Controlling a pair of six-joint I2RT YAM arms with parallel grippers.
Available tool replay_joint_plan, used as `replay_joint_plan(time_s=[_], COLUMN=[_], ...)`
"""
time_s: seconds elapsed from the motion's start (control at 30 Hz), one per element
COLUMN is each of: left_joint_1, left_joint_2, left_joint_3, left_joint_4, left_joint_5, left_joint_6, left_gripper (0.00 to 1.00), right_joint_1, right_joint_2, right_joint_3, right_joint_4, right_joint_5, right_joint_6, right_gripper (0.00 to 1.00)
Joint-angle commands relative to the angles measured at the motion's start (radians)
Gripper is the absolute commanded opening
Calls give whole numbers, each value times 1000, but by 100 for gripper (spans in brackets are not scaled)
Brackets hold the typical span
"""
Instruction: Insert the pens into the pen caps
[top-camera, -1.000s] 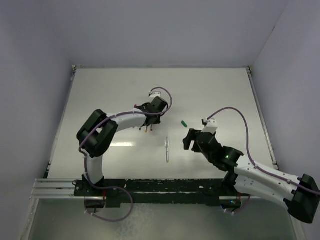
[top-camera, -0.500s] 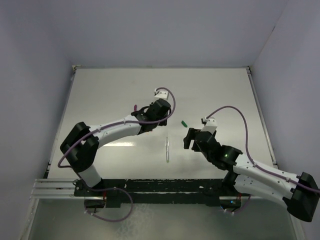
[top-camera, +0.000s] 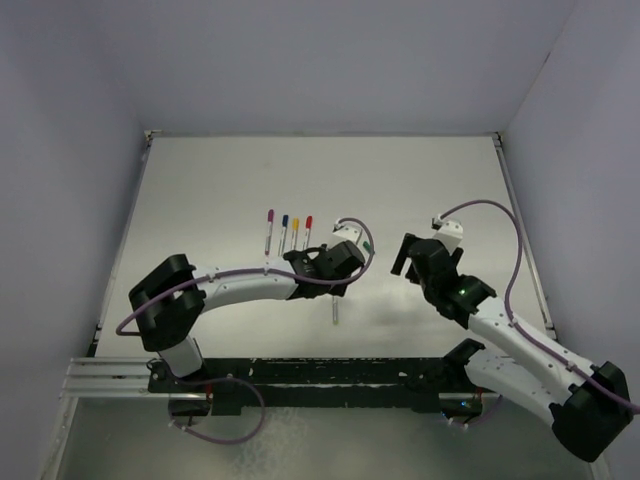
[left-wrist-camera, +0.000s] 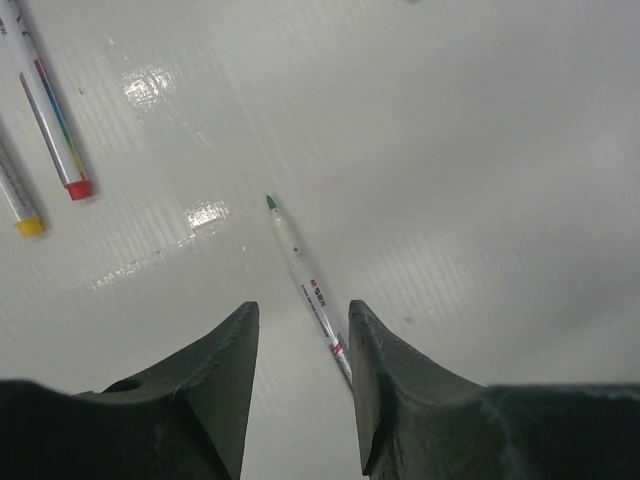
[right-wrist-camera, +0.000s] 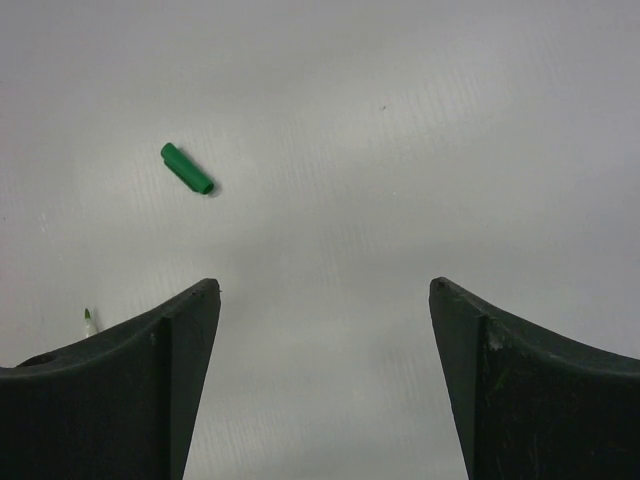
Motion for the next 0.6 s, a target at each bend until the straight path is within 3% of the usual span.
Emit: replay_joint_plan(time_s=[0.0,0.57], left_joint_1=[-20,-65], left_joint_2=[6,76], left_joint_3=[2,16], left_joint_4=[-28,-84], left_joint_5=[-25,3], left_joint_6=[-58,-131], left_gripper=[45,49], right_joint_1=[-35,-217], right_joint_2=[-18,91], right_joint_3=[14,6], right_joint_4=[28,137], right_joint_5=[-37,-231], right_joint_6=[-50,-83], right_gripper=[88,92])
